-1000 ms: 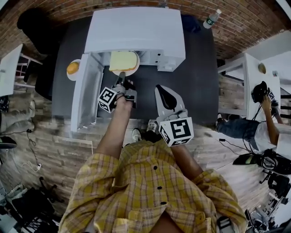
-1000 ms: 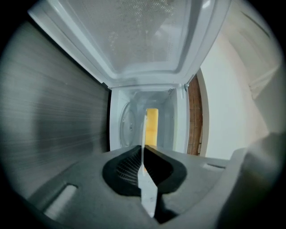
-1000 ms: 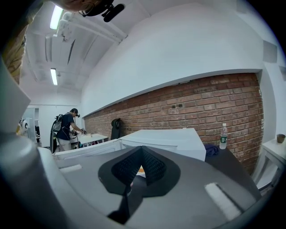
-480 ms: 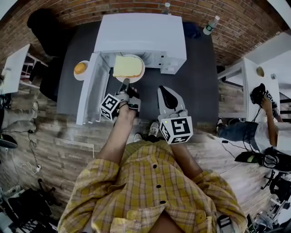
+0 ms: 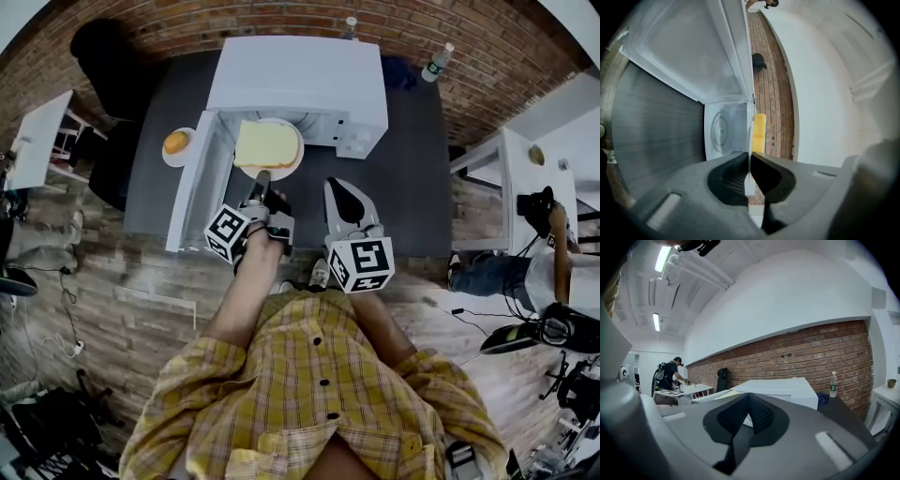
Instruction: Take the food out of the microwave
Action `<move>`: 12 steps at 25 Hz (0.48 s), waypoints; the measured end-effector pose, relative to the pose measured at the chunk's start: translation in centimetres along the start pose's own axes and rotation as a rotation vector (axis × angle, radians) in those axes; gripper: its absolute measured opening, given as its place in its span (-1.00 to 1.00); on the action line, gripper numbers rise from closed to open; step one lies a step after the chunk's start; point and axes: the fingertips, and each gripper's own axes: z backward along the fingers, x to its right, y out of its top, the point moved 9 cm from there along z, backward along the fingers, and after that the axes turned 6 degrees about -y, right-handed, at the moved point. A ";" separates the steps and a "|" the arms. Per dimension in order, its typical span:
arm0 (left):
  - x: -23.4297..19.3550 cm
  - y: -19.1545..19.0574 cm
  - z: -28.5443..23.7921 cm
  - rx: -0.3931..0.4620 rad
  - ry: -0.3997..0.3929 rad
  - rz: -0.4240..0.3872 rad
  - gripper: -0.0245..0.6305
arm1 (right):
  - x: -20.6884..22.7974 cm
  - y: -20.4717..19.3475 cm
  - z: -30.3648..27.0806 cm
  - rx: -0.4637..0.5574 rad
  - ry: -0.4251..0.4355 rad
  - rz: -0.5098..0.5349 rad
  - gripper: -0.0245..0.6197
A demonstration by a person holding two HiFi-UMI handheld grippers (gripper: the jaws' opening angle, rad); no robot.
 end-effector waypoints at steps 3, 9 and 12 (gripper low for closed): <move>1.2 0.0 0.5 0.010 -0.007 0.007 -0.89 | -0.3 0.3 0.1 0.007 -0.002 0.004 -0.91; 3.9 -0.2 1.3 0.007 -0.039 0.012 -0.89 | -0.6 0.7 0.3 0.021 -0.007 0.008 -0.91; 4.9 -0.7 2.0 0.002 -0.055 0.016 -0.89 | -0.8 0.9 0.7 0.028 -0.008 0.012 -0.91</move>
